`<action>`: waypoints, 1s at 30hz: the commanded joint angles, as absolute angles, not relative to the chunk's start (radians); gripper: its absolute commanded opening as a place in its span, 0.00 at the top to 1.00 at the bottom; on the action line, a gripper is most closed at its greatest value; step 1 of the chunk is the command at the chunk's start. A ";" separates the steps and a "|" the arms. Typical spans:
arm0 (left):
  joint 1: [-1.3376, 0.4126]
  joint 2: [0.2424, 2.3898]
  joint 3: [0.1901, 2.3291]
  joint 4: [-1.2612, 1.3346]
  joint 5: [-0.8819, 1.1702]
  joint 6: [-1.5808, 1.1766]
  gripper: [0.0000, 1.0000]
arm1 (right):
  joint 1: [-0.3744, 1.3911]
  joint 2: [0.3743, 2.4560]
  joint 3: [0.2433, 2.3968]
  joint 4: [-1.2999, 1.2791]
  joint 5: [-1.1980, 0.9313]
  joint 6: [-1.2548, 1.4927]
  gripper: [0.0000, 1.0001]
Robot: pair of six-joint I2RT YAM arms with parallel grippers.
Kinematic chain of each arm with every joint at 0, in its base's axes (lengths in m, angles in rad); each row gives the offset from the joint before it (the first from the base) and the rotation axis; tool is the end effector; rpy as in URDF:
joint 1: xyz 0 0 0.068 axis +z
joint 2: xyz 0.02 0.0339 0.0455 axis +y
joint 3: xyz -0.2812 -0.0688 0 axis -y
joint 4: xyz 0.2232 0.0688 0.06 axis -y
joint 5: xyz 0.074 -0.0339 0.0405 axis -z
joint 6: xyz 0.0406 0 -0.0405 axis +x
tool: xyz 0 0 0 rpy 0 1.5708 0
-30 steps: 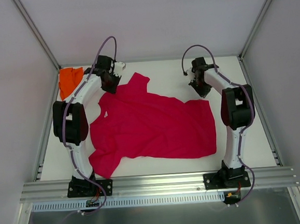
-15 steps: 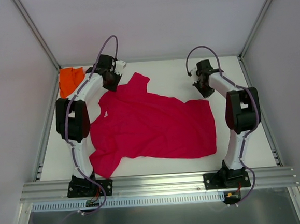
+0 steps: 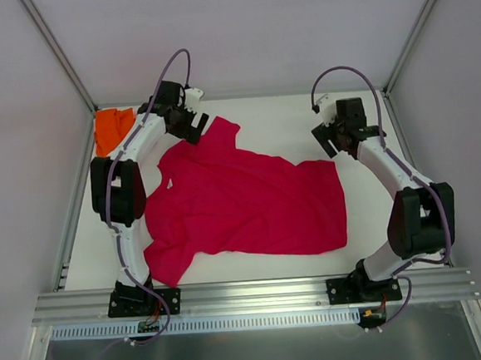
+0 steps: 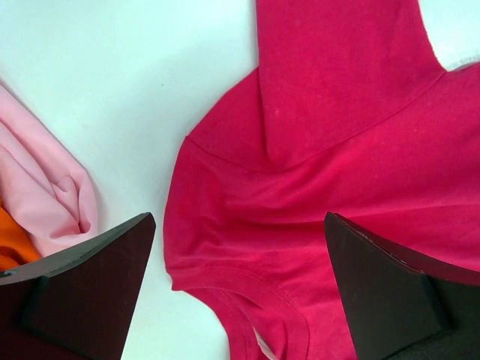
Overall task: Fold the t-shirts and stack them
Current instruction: Flatten out the tshirt
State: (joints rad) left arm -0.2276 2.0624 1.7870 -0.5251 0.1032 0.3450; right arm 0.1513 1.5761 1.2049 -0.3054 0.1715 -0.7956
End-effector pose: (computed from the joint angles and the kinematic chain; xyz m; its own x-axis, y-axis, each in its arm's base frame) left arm 0.4506 -0.1087 0.2763 -0.5585 0.4746 -0.6803 0.5134 0.8419 0.1659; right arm 0.3373 0.0444 0.2983 -0.4211 -0.7761 -0.4694 -0.4540 0.6283 -0.6317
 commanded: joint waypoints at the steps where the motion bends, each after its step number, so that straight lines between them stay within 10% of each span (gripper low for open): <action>1: -0.227 1.941 1.789 -0.506 0.150 0.367 0.01 | 0.146 1.497 1.157 -0.294 0.091 -0.821 0.15; 30: -0.276 1.565 1.396 -0.695 0.192 0.707 0.01 | 0.149 1.350 1.068 -0.661 -0.097 -1.037 0.22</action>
State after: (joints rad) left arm -0.2630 1.7184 1.4670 -0.6487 0.1646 0.5655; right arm 0.1509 1.4086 1.0904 -0.5983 -0.0784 -0.9558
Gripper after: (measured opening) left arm 0.987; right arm 0.779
